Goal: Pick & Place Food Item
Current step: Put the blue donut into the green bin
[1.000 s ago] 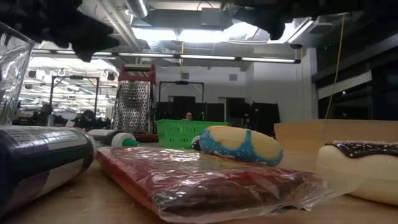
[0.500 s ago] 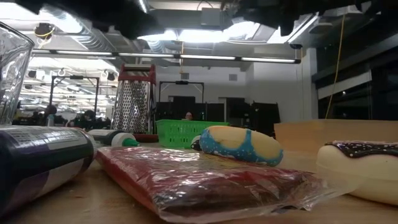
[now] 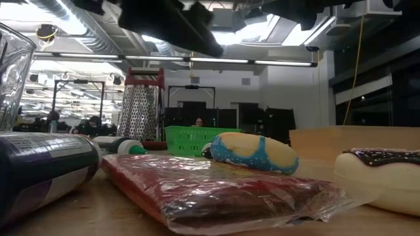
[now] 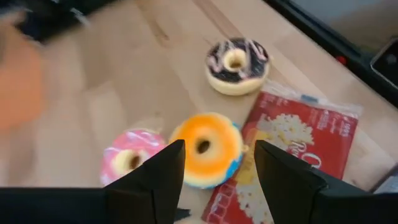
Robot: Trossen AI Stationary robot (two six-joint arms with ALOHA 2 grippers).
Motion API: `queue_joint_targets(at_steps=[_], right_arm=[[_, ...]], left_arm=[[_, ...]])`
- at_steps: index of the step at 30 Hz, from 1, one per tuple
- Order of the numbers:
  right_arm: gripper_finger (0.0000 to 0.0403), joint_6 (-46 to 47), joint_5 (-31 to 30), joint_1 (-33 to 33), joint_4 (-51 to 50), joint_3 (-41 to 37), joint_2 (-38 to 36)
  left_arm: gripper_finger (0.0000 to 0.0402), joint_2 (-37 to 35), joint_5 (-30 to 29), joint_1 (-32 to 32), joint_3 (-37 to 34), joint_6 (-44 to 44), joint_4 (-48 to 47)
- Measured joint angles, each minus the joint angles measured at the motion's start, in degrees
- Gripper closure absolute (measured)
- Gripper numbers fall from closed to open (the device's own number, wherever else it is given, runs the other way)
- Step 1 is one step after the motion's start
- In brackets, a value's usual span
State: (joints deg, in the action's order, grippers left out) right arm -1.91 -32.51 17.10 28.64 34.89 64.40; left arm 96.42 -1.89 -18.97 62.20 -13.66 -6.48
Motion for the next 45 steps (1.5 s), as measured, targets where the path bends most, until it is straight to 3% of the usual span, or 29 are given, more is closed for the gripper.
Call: queue_joint_targets(at_steps=[6,8,12,14,22,26,33,45], right_arm=[[0.0176,-0.1,-0.4,0.0,0.0,0.0,0.0],[0.0176,-0.5,-3.9,0.3,-1.9,0.0,-0.2],[0.0176,3.8,-11.6,1.8,-16.5,-0.1,-3.4],[0.0176,7.0,-12.6,3.2,-20.6,-1.3,-5.6],[0.0176,5.9,-16.1,10.2,-9.4,-14.3,-19.9],[0.0176,4.4,-16.2,11.6,-6.3,-16.9,-25.1],[0.0176,3.3,-16.1,12.4,-7.3,-17.1,-25.9],[0.0176,4.5,-16.1,12.4,-7.6,-17.1,-25.9]], left_arm=[[0.0212,7.9,3.0,0.1,8.0,-4.2,-6.2],[0.0212,9.9,3.1,0.1,9.9,-5.0,-7.6],[0.0212,11.1,3.1,0.3,11.1,-5.6,-8.3],[0.0212,11.1,3.1,0.6,11.1,-5.4,-8.4],[0.0212,11.2,3.4,1.5,11.1,-5.2,-6.6],[0.0212,12.0,4.4,2.1,11.1,-5.2,-7.0],[0.0212,16.6,7.8,2.2,12.1,-5.1,-7.6],[0.0212,22.3,7.4,3.4,17.0,-6.5,-10.6]])
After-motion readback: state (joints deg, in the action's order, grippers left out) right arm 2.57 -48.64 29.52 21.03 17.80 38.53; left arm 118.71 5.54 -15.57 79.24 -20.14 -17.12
